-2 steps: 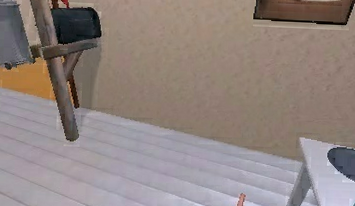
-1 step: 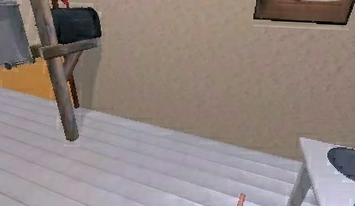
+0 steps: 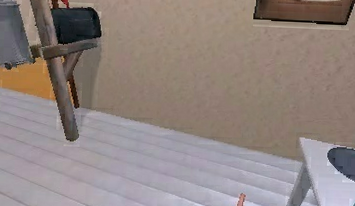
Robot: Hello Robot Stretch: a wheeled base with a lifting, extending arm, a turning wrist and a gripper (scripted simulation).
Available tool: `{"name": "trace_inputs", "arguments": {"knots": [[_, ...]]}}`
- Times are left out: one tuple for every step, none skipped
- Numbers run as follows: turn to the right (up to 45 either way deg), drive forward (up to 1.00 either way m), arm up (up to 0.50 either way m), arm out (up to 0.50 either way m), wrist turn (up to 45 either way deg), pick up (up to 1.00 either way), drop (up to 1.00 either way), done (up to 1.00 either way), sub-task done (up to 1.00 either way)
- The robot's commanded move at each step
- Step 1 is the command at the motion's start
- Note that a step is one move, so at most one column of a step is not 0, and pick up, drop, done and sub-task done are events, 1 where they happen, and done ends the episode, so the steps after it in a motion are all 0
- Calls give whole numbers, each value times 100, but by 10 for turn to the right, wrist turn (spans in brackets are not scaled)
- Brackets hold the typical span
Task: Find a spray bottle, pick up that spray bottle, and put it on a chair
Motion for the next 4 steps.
{"name": "trace_inputs", "arguments": {"knots": [[0, 0, 0, 0, 0, 0, 100, 0, 0], [0, 0, 0, -10, 0, 0, 0, 0, 0], [0, 0, 0, 0, -390, 0, 0, 0, 0], [0, 0, 0, -14, 0, 0, 0, 0, 0]]}}
